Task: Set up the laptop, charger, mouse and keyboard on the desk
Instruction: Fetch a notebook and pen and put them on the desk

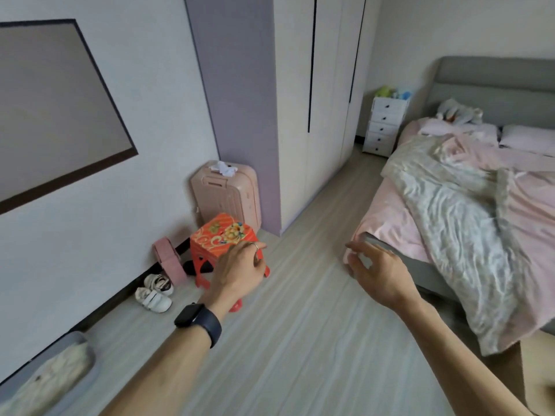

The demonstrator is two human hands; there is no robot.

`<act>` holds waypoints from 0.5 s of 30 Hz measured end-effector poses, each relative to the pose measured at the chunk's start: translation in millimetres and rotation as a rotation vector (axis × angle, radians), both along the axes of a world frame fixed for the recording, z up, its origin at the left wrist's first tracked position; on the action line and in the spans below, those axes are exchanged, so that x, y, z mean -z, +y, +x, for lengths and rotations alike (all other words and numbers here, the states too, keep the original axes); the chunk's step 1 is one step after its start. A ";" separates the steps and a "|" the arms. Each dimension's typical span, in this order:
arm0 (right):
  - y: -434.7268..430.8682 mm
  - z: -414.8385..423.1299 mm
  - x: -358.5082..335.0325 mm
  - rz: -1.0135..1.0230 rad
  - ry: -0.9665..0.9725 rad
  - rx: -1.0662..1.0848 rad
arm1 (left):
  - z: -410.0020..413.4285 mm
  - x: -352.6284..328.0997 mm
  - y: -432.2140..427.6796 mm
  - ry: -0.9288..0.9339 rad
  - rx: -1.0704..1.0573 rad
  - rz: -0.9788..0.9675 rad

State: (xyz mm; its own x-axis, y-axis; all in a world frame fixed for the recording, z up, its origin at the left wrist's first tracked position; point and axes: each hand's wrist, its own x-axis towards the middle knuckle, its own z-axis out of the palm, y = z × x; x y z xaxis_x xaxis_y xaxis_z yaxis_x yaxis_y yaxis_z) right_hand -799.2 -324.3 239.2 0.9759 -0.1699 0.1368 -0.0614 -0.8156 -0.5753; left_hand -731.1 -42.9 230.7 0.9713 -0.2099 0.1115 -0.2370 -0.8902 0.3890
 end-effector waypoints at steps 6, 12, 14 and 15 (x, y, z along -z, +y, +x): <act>-35.8 138.6 9.0 -0.019 -0.007 0.066 | 164.0 12.8 -37.7 -0.017 0.083 0.005; -73.5 260.8 8.5 -0.035 0.063 0.215 | 330.9 2.2 -90.3 0.014 0.214 0.015; -93.4 307.2 6.4 -0.040 0.058 0.261 | 388.8 -1.2 -112.0 0.027 0.247 -0.006; -101.9 326.9 6.4 -0.047 0.068 0.274 | 412.6 -1.7 -122.8 0.038 0.262 -0.015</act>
State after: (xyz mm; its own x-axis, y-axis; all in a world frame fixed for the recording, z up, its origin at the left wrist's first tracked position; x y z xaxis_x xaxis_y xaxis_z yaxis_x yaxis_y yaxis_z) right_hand -472.4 -426.2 232.8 0.9018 -0.4234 0.0862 -0.3203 -0.7889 -0.5245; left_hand -318.5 -165.6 232.4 0.8876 -0.4533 0.0814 -0.4437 -0.7944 0.4149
